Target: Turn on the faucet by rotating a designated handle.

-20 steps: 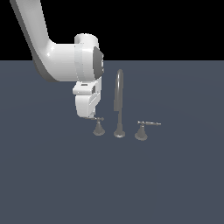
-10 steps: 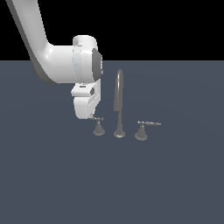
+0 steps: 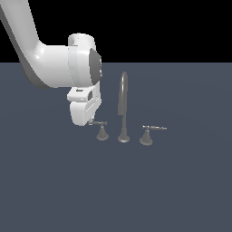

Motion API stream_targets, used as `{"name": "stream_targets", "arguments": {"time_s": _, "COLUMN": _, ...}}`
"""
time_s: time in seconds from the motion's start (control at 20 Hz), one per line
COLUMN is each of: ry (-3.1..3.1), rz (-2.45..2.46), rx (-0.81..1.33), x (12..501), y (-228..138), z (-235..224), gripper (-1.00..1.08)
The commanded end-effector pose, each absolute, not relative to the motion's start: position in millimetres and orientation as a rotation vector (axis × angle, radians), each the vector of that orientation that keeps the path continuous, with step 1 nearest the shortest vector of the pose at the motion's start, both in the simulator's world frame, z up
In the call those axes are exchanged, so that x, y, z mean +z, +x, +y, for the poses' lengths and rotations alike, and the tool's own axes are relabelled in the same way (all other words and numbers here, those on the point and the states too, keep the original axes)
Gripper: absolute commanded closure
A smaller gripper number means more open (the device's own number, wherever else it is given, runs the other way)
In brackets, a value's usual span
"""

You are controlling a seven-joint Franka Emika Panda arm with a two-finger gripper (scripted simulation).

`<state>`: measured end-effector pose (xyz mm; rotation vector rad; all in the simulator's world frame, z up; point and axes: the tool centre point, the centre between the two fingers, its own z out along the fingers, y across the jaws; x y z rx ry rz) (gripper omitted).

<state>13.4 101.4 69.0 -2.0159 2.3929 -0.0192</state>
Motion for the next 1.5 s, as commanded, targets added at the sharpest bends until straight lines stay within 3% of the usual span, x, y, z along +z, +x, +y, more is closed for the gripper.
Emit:
{"name": "stream_targets", "arguments": {"time_s": 0.0, "ry": -2.027, "rz": 2.389, "rx": -0.014, "x": 67, "y": 8, "z": 106, "gripper": 1.08}}
{"name": "stream_targets", "arguments": {"time_s": 0.75, "ry": -2.032, "rz": 2.395, "rx": -0.001, "x": 65, "y": -40, "z": 102, "gripper": 1.08}}
{"name": "stream_targets", "arguments": {"time_s": 0.8, "ry": -2.053, "rz": 2.362, "rx": 0.001, "x": 68, "y": -35, "z": 117, "gripper": 1.08}}
{"name": "stream_targets", "arguments": {"time_s": 1.45, "ry": -2.033, "rz": 2.394, "rx": 0.0, "x": 65, "y": -67, "z": 66, "gripper": 1.08}}
